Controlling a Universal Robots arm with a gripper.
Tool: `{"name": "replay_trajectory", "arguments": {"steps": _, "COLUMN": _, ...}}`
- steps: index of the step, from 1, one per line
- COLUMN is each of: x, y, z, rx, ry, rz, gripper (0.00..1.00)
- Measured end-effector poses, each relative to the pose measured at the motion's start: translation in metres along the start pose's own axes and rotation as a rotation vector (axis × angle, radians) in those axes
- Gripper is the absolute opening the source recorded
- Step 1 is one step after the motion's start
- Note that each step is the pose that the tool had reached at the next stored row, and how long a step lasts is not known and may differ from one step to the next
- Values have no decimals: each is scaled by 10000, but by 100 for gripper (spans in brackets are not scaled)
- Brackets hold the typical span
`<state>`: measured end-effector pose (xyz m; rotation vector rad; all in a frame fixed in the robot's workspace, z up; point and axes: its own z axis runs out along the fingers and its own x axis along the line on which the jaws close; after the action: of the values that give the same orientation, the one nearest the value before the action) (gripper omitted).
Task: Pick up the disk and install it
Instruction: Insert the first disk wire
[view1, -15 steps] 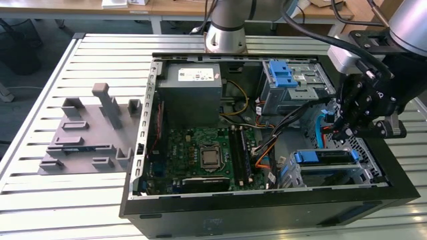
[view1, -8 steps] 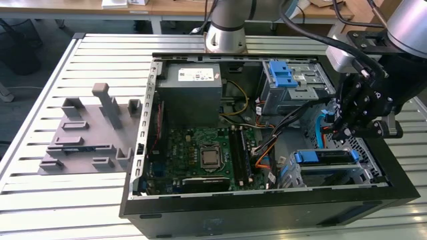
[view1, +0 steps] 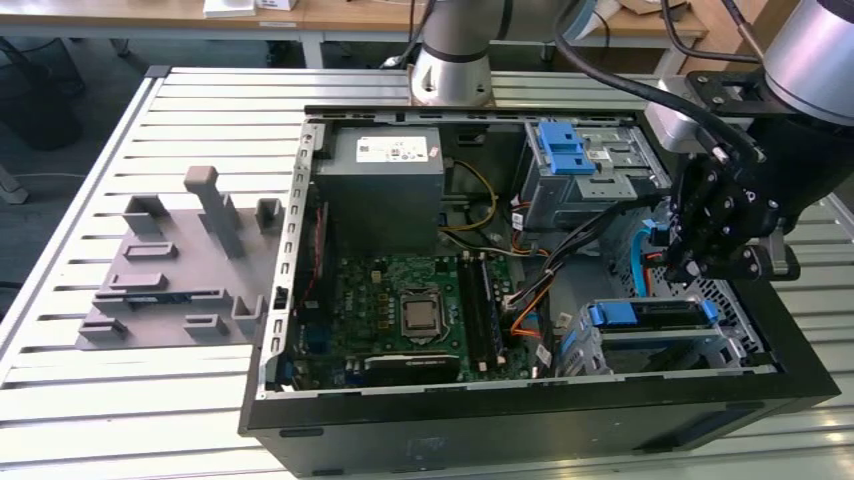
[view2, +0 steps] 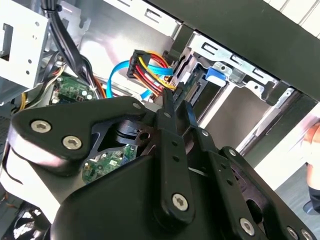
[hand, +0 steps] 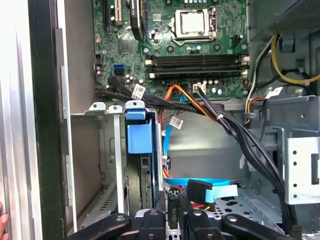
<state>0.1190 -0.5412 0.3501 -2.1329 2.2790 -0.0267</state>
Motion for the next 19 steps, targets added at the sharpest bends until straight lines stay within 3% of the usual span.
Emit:
{"name": "replay_trajectory", "arguments": {"steps": 3, "x": -1, "y": 0, "z": 23, "rx": 106, "ry": 77, "rz": -2, "gripper": 25}}
{"name": "replay_trajectory", "arguments": {"steps": 5, "x": -1, "y": 0, "z": 31, "rx": 134, "ry": 83, "rz": -4, "gripper": 24}}
{"name": "replay_trajectory", "arguments": {"steps": 6, "x": -1, "y": 0, "z": 32, "rx": 135, "ry": 84, "rz": -4, "gripper": 17}}
{"name": "replay_trajectory", "arguments": {"steps": 13, "x": 0, "y": 1, "z": 34, "rx": 136, "ry": 82, "rz": -1, "gripper": 16}}
{"name": "replay_trajectory", "arguments": {"steps": 19, "x": 57, "y": -3, "z": 35, "rx": 136, "ry": 83, "rz": -1, "gripper": 16}}
